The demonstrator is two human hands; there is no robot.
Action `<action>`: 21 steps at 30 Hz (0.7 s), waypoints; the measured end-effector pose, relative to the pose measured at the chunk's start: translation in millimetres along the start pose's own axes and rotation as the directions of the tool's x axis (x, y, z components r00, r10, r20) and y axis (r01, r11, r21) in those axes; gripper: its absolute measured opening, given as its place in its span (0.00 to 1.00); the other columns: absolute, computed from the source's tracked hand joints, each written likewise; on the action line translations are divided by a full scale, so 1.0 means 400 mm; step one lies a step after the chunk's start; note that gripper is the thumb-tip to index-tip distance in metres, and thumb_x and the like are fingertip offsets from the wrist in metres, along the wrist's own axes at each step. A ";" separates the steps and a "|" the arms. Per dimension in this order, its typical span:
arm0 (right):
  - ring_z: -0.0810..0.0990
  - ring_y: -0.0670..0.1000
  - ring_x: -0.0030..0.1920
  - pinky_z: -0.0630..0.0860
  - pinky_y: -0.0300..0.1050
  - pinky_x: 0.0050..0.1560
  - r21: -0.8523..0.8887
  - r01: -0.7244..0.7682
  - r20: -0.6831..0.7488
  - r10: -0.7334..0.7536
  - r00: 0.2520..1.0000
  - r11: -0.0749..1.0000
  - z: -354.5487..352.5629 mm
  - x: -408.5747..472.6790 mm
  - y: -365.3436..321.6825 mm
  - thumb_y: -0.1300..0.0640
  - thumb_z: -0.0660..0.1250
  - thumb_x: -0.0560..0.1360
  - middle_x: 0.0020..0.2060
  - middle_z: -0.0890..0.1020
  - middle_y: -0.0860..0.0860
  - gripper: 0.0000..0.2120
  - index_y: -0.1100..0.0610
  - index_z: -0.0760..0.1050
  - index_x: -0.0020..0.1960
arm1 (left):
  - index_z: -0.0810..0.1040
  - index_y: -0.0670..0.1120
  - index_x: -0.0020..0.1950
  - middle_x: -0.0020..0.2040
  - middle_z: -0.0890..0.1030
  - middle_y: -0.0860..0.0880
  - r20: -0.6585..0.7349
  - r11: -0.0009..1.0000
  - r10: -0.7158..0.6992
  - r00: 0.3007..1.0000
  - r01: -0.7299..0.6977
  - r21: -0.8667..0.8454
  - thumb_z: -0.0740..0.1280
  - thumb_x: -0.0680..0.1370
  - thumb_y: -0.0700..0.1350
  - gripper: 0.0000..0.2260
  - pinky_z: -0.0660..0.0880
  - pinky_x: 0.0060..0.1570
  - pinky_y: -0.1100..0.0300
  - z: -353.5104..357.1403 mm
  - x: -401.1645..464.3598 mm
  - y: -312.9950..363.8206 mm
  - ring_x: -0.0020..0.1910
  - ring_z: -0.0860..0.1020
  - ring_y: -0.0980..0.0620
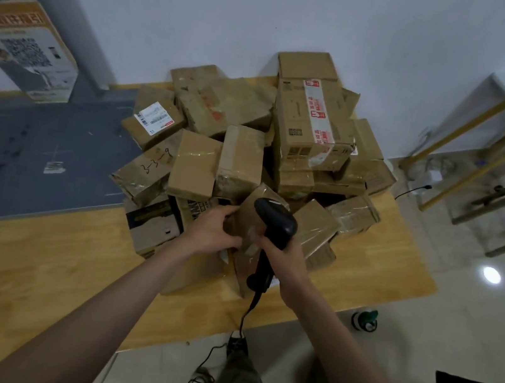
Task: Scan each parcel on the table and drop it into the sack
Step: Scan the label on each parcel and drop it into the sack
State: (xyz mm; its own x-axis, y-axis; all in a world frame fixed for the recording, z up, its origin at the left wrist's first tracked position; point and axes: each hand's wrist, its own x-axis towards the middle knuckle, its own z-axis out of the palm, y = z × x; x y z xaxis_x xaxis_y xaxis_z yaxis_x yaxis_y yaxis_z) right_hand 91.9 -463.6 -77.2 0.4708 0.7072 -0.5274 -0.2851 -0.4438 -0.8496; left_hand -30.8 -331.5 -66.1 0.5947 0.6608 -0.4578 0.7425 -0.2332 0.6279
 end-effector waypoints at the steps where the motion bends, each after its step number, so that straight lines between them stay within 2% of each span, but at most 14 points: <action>1: 0.81 0.56 0.48 0.77 0.53 0.49 0.004 0.010 -0.002 -0.010 1.000 1.000 -0.001 -0.007 -0.004 0.52 0.75 0.75 0.45 0.81 0.59 0.09 0.53 0.81 0.53 | 0.64 0.46 0.77 0.73 0.71 0.47 -0.007 1.000 0.011 1.000 -0.011 0.002 0.76 0.71 0.45 0.37 0.71 0.65 0.56 -0.003 -0.010 0.005 0.71 0.70 0.48; 5: 0.82 0.61 0.52 0.80 0.59 0.55 0.002 0.030 -0.024 -0.030 0.999 1.000 -0.007 -0.047 -0.016 0.53 0.75 0.73 0.48 0.83 0.61 0.09 0.51 0.81 0.52 | 0.66 0.46 0.77 0.71 0.72 0.47 -0.032 0.998 0.055 0.998 -0.056 -0.019 0.76 0.71 0.45 0.36 0.69 0.62 0.60 -0.004 -0.053 0.015 0.70 0.71 0.49; 9: 0.83 0.61 0.51 0.80 0.62 0.57 0.025 0.062 -0.036 -0.061 0.997 0.998 -0.002 -0.103 -0.032 0.47 0.76 0.64 0.41 0.83 0.53 0.13 0.49 0.82 0.47 | 0.65 0.48 0.77 0.73 0.71 0.49 -0.067 0.996 0.084 0.994 -0.086 -0.039 0.76 0.69 0.48 0.39 0.71 0.68 0.53 -0.011 -0.103 0.022 0.71 0.70 0.50; 12: 0.81 0.56 0.46 0.79 0.59 0.54 0.039 0.115 -0.018 -0.114 0.993 0.993 0.007 -0.154 -0.047 0.53 0.75 0.70 0.40 0.82 0.52 0.03 0.47 0.83 0.43 | 0.65 0.50 0.77 0.72 0.71 0.52 -0.103 0.991 0.104 0.989 -0.112 -0.073 0.78 0.65 0.53 0.43 0.72 0.67 0.50 -0.020 -0.143 0.009 0.70 0.71 0.52; 14: 0.80 0.53 0.44 0.77 0.53 0.50 0.048 0.149 -0.008 -0.148 0.989 0.988 0.015 -0.188 -0.059 0.57 0.73 0.74 0.39 0.81 0.52 0.03 0.50 0.82 0.46 | 0.66 0.51 0.77 0.71 0.73 0.53 -0.127 0.983 0.129 0.983 -0.144 -0.117 0.78 0.64 0.54 0.43 0.74 0.66 0.49 -0.027 -0.171 0.001 0.69 0.72 0.53; 16: 0.79 0.48 0.42 0.75 0.47 0.48 0.049 0.175 -0.001 -0.175 0.985 0.983 0.026 -0.219 -0.072 0.59 0.71 0.76 0.39 0.80 0.51 0.03 0.54 0.82 0.50 | 0.65 0.48 0.77 0.70 0.72 0.52 -0.167 0.976 0.147 0.975 -0.170 -0.134 0.79 0.68 0.49 0.41 0.73 0.66 0.53 -0.040 -0.214 0.002 0.68 0.72 0.53; 18: 0.79 0.48 0.43 0.75 0.44 0.48 0.030 0.200 0.007 -0.201 0.980 0.979 0.050 -0.255 -0.084 0.60 0.70 0.77 0.41 0.80 0.52 0.05 0.56 0.81 0.52 | 0.65 0.47 0.77 0.69 0.72 0.52 -0.219 0.965 0.166 0.961 -0.204 -0.166 0.78 0.70 0.46 0.38 0.72 0.63 0.61 -0.054 -0.254 -0.017 0.65 0.72 0.55; 19: 0.80 0.50 0.45 0.77 0.46 0.49 0.022 0.213 0.011 -0.213 0.977 0.977 0.066 -0.272 -0.088 0.60 0.70 0.77 0.43 0.81 0.53 0.05 0.56 0.81 0.52 | 0.66 0.48 0.76 0.67 0.73 0.53 -0.252 0.959 0.173 0.952 -0.221 -0.177 0.78 0.70 0.46 0.37 0.71 0.61 0.65 -0.062 -0.278 -0.027 0.63 0.72 0.57; 21: 0.83 0.53 0.50 0.81 0.55 0.56 0.009 0.232 0.017 -0.232 0.973 0.973 0.108 -0.301 -0.094 0.58 0.72 0.76 0.46 0.83 0.54 0.05 0.54 0.82 0.52 | 0.67 0.49 0.75 0.64 0.72 0.56 -0.321 0.950 0.179 0.930 -0.248 -0.189 0.79 0.70 0.46 0.36 0.70 0.54 0.72 -0.084 -0.337 -0.041 0.60 0.71 0.59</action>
State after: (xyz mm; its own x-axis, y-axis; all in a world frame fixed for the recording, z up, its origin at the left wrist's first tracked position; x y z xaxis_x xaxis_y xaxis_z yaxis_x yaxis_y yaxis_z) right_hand 9.6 -508.4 18.0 0.5097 0.8003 -0.3158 -0.1754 -0.2627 -0.9488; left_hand -133.5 -392.7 6.3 0.5872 0.8018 -0.1112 0.4996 -0.2509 0.8291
